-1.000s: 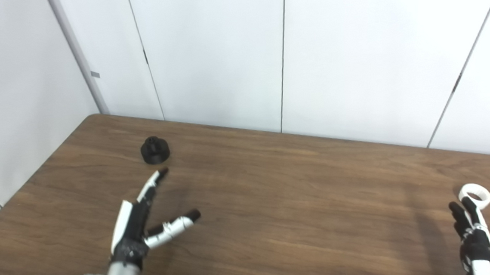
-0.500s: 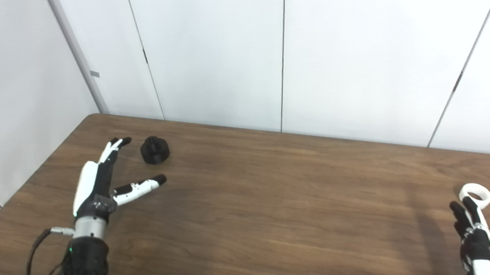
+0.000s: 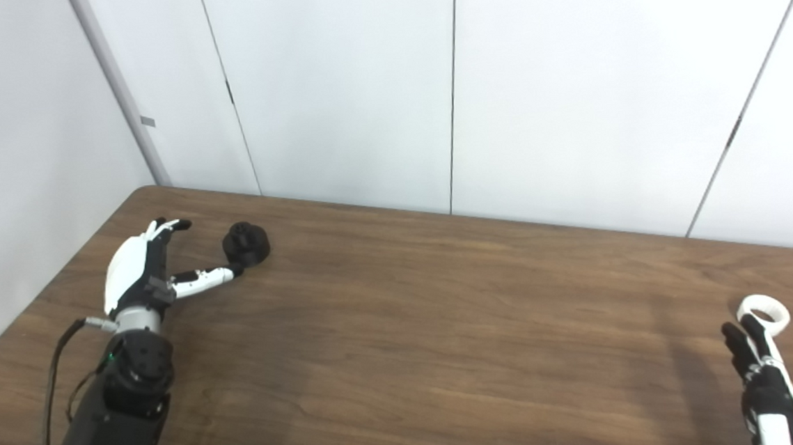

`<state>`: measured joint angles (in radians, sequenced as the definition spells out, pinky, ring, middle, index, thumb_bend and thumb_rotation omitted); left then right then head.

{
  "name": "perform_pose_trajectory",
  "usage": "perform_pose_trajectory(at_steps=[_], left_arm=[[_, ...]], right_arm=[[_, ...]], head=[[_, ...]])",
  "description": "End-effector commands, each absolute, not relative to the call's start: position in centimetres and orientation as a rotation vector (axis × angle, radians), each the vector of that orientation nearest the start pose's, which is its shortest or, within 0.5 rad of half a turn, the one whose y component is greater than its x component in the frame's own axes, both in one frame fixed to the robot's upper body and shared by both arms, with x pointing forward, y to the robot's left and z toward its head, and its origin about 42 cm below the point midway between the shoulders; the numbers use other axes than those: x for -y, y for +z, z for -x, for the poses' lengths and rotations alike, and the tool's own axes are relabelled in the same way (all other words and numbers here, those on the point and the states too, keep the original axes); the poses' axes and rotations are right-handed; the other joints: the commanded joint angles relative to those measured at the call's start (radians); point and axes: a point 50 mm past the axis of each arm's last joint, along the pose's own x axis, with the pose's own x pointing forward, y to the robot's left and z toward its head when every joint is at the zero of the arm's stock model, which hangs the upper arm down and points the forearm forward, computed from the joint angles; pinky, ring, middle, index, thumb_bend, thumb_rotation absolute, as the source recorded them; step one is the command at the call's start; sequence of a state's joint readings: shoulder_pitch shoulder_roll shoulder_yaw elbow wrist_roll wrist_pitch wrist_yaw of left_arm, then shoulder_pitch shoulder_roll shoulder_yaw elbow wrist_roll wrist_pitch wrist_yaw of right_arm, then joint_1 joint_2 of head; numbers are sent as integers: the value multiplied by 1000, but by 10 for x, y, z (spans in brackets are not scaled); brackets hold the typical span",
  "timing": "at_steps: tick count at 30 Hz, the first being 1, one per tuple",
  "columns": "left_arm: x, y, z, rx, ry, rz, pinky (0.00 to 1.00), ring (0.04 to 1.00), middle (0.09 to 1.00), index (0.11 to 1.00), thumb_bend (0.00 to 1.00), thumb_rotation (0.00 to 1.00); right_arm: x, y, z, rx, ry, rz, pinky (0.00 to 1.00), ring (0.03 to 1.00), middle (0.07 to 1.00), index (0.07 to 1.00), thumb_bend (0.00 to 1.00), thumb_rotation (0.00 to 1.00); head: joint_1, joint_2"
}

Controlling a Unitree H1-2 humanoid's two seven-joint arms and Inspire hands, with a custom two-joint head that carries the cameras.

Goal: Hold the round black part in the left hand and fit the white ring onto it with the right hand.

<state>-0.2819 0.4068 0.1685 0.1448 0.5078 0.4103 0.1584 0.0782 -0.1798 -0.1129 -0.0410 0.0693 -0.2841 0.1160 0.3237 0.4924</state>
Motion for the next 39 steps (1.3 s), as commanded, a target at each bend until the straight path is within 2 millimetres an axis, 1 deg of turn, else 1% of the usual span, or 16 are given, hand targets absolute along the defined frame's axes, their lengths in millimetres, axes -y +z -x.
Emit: perform_pose_trajectory(at_steps=[1, 7, 10, 13, 16, 19, 22, 28, 31, 39], left_arm=[[-412, 210, -384, -109, 580, -844, 1000, 1000, 979, 840, 1000, 365], [-411, 205, -409, -163, 535, -844, 1000, 1000, 993, 845, 1000, 390], [-409, 202, -420, -183, 511, -865, 1000, 1000, 1000, 846, 1000, 401], [-408, 200, -431, -202, 486, -896, 1000, 1000, 999, 839, 1000, 415], [-406, 200, -439, -205, 467, -910, 1000, 1000, 1000, 833, 1000, 406], [-404, 200, -446, -203, 443, -909, 1000, 1000, 1000, 822, 1000, 376], [-402, 199, -452, -205, 426, -920, 1000, 1000, 1000, 822, 1000, 368], [-401, 193, -460, -219, 422, -953, 1000, 1000, 1000, 823, 1000, 351], [-401, 191, -461, -219, 427, -957, 1000, 1000, 1000, 822, 1000, 348], [-401, 192, -461, -221, 440, -973, 1000, 1000, 1000, 815, 1000, 351]], right_arm=[[291, 74, -232, 121, -19, 111, 1000, 958, 931, 956, 505, 1000], [292, 74, -231, 117, -28, 128, 1000, 958, 927, 957, 510, 1000], [292, 74, -231, 116, -25, 115, 1000, 962, 928, 958, 507, 1000], [291, 74, -231, 114, -26, 104, 1000, 959, 924, 957, 526, 1000], [289, 75, -231, 120, -21, 99, 1000, 954, 919, 954, 508, 1000], [287, 76, -231, 125, -16, 97, 1000, 955, 919, 955, 496, 1000], [286, 76, -231, 126, -21, 105, 1000, 949, 919, 953, 486, 1000], [286, 78, -231, 123, -18, 94, 1000, 968, 930, 965, 529, 1000], [286, 80, -230, 124, -25, 108, 1000, 962, 926, 964, 523, 1000], [288, 80, -230, 128, -27, 119, 1000, 949, 919, 957, 544, 1000]], head=[[0, 0], [-6, 2], [-6, 2], [-12, 2], [-16, 3], [-23, 3], [-28, 1], [-33, 3], [-32, 4], [-25, 9]])
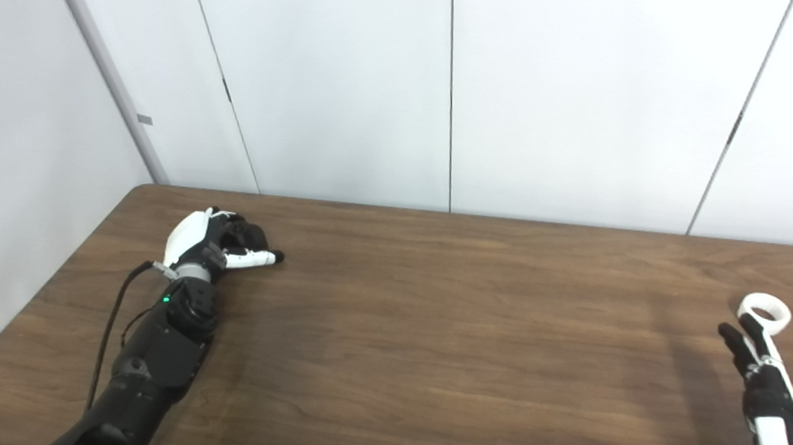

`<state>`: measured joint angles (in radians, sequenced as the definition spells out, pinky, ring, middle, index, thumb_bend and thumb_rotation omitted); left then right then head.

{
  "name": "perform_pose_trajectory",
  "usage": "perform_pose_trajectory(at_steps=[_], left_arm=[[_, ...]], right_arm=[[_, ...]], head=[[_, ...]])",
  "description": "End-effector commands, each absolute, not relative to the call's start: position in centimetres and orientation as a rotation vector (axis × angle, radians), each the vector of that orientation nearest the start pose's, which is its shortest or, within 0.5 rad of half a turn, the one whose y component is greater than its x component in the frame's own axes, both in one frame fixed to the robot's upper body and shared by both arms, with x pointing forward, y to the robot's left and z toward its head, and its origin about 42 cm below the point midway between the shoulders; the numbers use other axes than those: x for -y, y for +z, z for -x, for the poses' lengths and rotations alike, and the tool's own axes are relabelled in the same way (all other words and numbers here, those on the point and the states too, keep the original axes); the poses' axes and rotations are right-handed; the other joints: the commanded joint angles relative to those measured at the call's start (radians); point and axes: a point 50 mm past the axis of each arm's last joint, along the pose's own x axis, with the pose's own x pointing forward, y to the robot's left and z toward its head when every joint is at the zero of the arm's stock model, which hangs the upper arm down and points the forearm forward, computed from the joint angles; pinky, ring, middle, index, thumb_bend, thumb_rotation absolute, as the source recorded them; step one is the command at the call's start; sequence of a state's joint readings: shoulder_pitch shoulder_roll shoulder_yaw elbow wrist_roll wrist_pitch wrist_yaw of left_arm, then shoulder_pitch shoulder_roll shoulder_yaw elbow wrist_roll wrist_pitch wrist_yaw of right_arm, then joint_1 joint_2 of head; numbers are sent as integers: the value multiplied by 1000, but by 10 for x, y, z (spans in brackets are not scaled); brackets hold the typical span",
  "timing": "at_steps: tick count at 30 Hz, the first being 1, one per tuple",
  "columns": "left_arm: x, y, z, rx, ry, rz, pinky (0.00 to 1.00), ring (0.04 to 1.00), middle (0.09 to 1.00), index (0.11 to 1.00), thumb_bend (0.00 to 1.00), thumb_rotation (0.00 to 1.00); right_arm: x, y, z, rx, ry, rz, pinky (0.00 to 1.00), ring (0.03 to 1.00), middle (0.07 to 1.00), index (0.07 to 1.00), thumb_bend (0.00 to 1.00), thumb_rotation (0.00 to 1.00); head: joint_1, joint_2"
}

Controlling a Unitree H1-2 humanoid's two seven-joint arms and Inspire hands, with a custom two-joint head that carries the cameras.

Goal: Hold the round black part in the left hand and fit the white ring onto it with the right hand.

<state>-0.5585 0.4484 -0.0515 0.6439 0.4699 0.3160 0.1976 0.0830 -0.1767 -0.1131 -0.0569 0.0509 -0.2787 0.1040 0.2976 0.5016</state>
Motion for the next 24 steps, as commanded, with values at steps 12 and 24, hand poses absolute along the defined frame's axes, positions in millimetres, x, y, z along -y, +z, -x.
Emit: perform_pose_trajectory(at_steps=[12, 24], left_arm=[[-406, 196, -456, -238, 474, -987, 1000, 1000, 983, 816, 1000, 320], [-412, 199, -451, -252, 480, -988, 1000, 1000, 971, 805, 1000, 310]], right_arm=[[290, 79, -229, 119, -27, 99, 1000, 954, 916, 950, 515, 1000], [292, 80, -228, 117, -32, 104, 1000, 938, 905, 952, 501, 1000]], head=[[17, 5], [27, 13]])
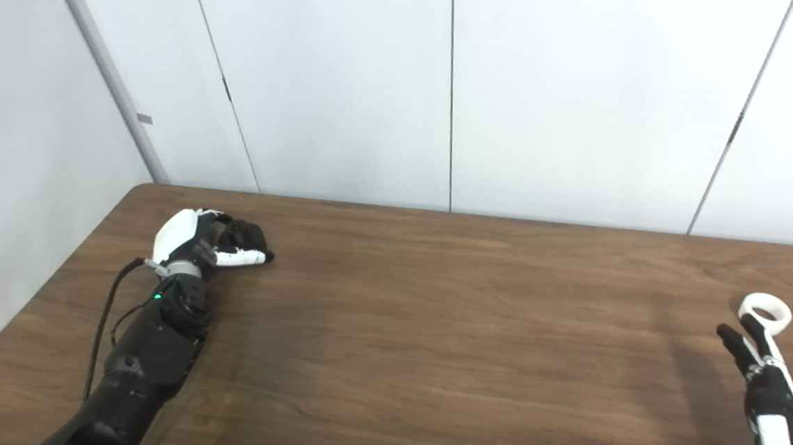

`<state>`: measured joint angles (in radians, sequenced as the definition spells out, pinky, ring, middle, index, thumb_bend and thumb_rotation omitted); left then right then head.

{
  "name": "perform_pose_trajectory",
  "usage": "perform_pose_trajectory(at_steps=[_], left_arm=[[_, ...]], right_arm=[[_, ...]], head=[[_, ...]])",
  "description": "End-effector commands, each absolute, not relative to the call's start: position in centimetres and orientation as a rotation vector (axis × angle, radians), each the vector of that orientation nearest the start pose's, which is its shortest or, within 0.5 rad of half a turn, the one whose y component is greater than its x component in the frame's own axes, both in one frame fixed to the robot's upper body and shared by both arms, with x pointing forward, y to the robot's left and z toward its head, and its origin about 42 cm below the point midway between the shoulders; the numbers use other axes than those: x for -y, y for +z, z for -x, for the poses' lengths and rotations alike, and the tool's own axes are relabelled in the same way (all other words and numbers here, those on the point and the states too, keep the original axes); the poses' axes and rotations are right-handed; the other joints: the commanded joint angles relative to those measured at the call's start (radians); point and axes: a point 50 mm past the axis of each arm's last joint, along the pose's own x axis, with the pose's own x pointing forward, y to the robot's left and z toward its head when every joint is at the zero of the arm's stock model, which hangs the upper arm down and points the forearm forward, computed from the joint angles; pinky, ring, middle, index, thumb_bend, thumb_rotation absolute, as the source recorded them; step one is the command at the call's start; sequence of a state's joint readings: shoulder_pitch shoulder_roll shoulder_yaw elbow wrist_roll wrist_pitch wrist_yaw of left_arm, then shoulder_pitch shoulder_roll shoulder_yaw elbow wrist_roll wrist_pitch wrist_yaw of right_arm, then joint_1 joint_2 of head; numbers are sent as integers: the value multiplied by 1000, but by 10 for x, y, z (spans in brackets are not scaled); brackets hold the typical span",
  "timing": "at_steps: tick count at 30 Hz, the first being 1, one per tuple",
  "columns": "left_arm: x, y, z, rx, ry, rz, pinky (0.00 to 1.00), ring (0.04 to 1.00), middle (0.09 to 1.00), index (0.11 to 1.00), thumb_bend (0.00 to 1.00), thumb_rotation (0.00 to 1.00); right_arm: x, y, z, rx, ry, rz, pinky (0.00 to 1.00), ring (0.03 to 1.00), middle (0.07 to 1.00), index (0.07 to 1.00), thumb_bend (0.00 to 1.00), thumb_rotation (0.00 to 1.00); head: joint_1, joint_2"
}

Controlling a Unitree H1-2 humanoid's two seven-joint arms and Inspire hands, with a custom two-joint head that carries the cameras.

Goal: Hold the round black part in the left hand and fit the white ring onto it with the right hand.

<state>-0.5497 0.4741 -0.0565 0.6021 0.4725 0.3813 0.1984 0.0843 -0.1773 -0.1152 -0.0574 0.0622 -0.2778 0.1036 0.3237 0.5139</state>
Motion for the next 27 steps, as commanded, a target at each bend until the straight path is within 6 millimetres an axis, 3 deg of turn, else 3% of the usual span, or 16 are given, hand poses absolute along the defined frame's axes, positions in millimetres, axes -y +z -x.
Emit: perform_pose_trajectory(at_steps=[1, 11, 27], left_arm=[[-412, 199, -451, -253, 480, -988, 1000, 1000, 969, 803, 1000, 310], [-413, 198, -449, -261, 480, -1005, 1000, 1000, 956, 789, 1000, 307], [-410, 193, -454, -269, 443, -980, 1000, 989, 903, 658, 937, 282]], right_arm=[[292, 80, -228, 118, -31, 106, 1000, 937, 906, 953, 500, 1000], [295, 79, -226, 116, -31, 104, 1000, 941, 906, 957, 525, 1000], [296, 81, -225, 113, -43, 140, 998, 927, 897, 947, 533, 1000]], head=[[2, 0], [0, 7], [-7, 9]])
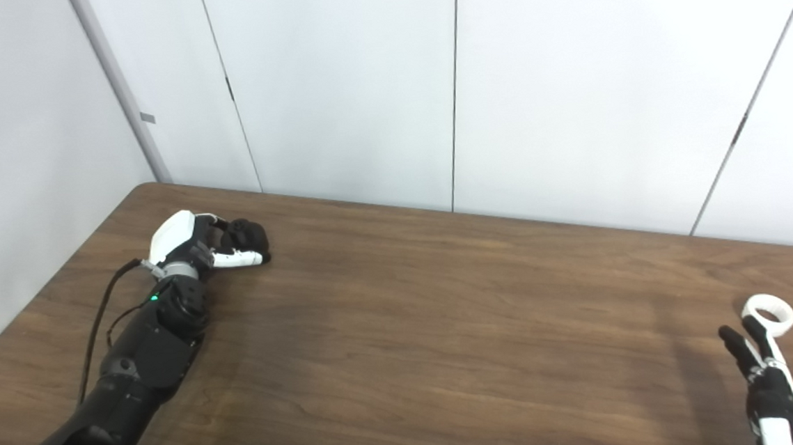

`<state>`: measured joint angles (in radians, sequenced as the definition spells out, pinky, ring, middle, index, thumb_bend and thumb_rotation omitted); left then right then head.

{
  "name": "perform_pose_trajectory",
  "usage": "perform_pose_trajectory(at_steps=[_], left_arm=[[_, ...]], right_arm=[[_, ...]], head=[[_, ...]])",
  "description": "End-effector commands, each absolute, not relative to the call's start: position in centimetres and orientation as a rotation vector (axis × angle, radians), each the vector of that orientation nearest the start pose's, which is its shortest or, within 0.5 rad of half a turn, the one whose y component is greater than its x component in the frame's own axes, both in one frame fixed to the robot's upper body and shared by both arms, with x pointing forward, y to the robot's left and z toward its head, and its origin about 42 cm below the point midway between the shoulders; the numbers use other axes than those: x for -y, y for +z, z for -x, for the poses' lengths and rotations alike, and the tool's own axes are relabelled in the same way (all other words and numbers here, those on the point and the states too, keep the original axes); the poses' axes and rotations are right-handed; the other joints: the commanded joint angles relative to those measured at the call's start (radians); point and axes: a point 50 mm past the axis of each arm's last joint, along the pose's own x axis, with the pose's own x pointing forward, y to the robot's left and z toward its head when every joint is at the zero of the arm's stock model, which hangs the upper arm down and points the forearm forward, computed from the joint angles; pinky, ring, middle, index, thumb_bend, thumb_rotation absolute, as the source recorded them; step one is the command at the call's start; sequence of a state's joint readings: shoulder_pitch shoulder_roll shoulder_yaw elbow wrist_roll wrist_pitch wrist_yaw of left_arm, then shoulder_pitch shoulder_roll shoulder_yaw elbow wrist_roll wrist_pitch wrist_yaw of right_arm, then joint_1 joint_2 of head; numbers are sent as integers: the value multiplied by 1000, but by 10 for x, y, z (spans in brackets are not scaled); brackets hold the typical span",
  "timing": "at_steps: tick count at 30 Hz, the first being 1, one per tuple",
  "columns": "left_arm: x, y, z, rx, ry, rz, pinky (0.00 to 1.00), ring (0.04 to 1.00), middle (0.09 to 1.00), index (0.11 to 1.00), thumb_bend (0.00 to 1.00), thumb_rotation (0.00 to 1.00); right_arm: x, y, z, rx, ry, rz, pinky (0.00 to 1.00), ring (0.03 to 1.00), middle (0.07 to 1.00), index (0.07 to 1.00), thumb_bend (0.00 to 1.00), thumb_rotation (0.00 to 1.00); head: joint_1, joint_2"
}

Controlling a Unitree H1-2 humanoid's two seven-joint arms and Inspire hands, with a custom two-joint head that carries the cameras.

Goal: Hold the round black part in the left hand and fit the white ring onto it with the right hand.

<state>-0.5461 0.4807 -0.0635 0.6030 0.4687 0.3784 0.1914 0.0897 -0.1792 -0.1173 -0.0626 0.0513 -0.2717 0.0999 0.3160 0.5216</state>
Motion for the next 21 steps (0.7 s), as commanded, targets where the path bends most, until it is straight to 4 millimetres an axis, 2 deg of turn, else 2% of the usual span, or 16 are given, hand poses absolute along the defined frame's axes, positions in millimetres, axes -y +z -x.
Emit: perform_pose_trajectory(at_steps=[1, 4, 7, 8, 9, 10, 13, 21], left_arm=[[-410, 193, -454, -266, 441, -975, 1000, 989, 901, 657, 935, 280], [-408, 192, -455, -253, 437, -957, 1000, 984, 888, 645, 926, 268], [-407, 189, -455, -211, 441, -924, 1000, 966, 857, 584, 882, 168], [-407, 189, -455, -198, 445, -914, 1000, 963, 845, 536, 708, 117], [-406, 188, -455, -189, 452, -903, 1000, 951, 819, 504, 600, 81], [-406, 188, -455, -182, 456, -901, 1000, 943, 801, 493, 563, 67], [-405, 188, -455, -168, 463, -926, 1000, 919, 768, 483, 527, 52], [-409, 187, -448, -128, 446, -1026, 1000, 888, 743, 482, 523, 49]], right_arm=[[296, 81, -225, 111, -43, 138, 999, 926, 896, 947, 534, 1000], [295, 80, -225, 109, -42, 133, 1000, 934, 894, 945, 513, 1000], [296, 80, -225, 112, -42, 129, 1000, 932, 897, 945, 518, 1000], [296, 79, -225, 114, -43, 132, 1000, 933, 901, 947, 524, 1000], [296, 79, -226, 113, -44, 131, 1000, 932, 902, 949, 530, 1000], [297, 79, -226, 112, -44, 132, 1000, 934, 902, 948, 535, 1000], [296, 79, -226, 110, -45, 118, 1000, 941, 903, 949, 542, 1000], [294, 78, -227, 110, -54, 107, 1000, 929, 886, 938, 531, 1000]], head=[[1, 1], [-4, -2], [-4, -2], [-5, -2], [-5, -2], [-5, -2], [-5, -3], [-10, -6]])
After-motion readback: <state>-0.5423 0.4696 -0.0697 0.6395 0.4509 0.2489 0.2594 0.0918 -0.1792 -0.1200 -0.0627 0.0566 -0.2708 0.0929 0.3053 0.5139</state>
